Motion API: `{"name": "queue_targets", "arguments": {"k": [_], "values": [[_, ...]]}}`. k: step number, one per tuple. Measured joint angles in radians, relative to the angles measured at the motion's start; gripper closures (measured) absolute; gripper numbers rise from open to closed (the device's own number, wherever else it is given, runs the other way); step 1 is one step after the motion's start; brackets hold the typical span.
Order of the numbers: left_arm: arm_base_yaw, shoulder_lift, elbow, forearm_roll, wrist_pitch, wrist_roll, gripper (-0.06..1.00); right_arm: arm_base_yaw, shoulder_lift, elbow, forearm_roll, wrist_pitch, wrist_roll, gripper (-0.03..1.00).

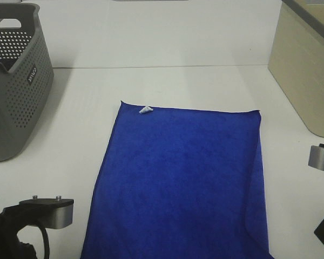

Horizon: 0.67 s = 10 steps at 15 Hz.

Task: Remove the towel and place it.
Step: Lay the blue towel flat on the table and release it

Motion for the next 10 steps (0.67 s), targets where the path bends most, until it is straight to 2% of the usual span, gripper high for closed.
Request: {"name": "queue_targets", "arguments": {"k": [2, 4, 6, 7, 9, 10], "values": [[0.0, 0.0, 0.0, -0.001, -0.006, -0.001, 0.94, 0.0, 0.002, 0.0, -0.015, 0.0, 0.0, 0.93], [0.0, 0.0, 0.001, 0.011, 0.016, 0.003, 0.94, -0.004, 0.002, 0.0, -0.07, -0.001, 0.002, 0.85], [0.0, 0.002, 0.012, 0.102, 0.078, 0.003, 0.93, -0.01, 0.002, 0.0, -0.143, -0.004, 0.007, 0.81], [0.0, 0.002, 0.019, 0.14, 0.105, 0.003, 0.88, -0.012, 0.002, 0.0, -0.173, -0.005, 0.011, 0.78], [0.0, 0.002, 0.019, 0.129, 0.111, 0.003, 0.73, -0.012, 0.002, 0.0, -0.175, -0.005, 0.015, 0.67], [0.0, 0.002, 0.019, 0.11, 0.11, 0.003, 0.62, -0.012, 0.002, 0.0, -0.175, -0.005, 0.016, 0.59]]}}
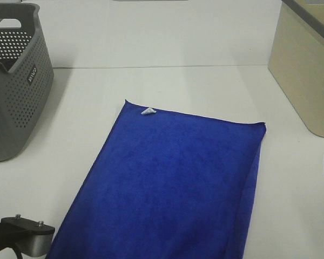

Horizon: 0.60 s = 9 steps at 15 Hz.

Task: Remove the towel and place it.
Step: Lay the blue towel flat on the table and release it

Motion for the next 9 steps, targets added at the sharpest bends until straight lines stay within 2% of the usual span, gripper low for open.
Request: {"name": "queue_targets", "arguments": {"k": [2, 3, 9], "values": [[0.0, 0.0, 0.0, -0.052, -0.008, 0.0, 0.44, 0.0, 0.0, 0.0, -0.001, 0.0, 0.002, 0.46], [0.0, 0.0, -0.001, -0.069, -0.007, 0.014, 0.39, 0.0, 0.0, 0.0, -0.001, 0.0, 0.003, 0.43], [0.0, 0.002, -0.101, -0.081, -0.028, 0.034, 0.37, 0.0, 0.0, -0.024, -0.003, 0.0, 0.019, 0.41]]}}
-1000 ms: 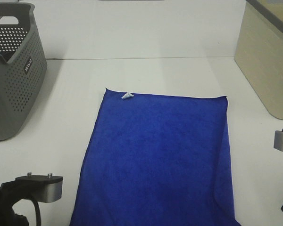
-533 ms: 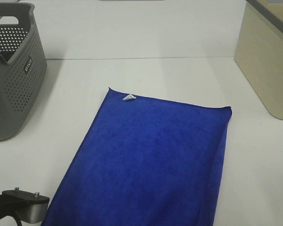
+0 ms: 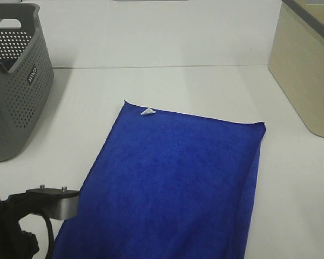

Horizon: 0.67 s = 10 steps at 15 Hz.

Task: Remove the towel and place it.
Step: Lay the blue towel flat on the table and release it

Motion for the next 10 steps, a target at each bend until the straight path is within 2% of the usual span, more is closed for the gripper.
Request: {"name": "queue_targets", "arguments": {"k": [2, 4, 6, 8, 10], "values": [[0.0, 0.0, -0.04, 0.019, 0.0, 0.0, 0.37, 0.0, 0.0, -0.062, -0.009, 0.0, 0.018, 0.41], [0.0, 0.0, -0.083, 0.081, 0.001, -0.007, 0.37, 0.0, 0.0, -0.117, -0.023, 0.0, 0.041, 0.41], [0.0, 0.0, -0.18, 0.242, 0.002, -0.067, 0.37, 0.0, 0.001, -0.175, -0.036, -0.029, 0.065, 0.41], [0.019, 0.005, -0.272, 0.378, -0.001, -0.121, 0.37, 0.0, 0.001, -0.188, -0.045, -0.154, 0.086, 0.41], [0.076, 0.043, -0.374, 0.461, -0.001, -0.14, 0.37, 0.0, 0.025, -0.196, -0.048, -0.262, 0.139, 0.41]]}}
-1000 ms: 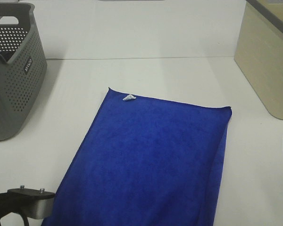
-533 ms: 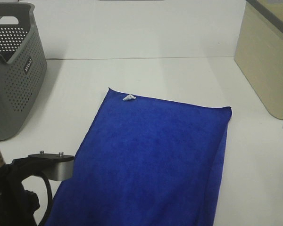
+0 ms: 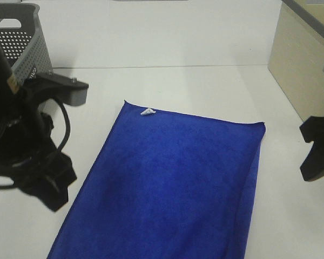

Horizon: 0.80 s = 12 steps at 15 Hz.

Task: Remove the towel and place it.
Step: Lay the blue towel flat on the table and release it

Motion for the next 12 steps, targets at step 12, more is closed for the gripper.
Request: {"name": "queue_targets", "arguments": {"k": [12], "values": [[0.205, 0.468, -0.567, 0.126, 0.006, -0.025, 0.29, 0.0, 0.616, -0.605, -0.244, 0.132, 0.092, 0.36]]}}
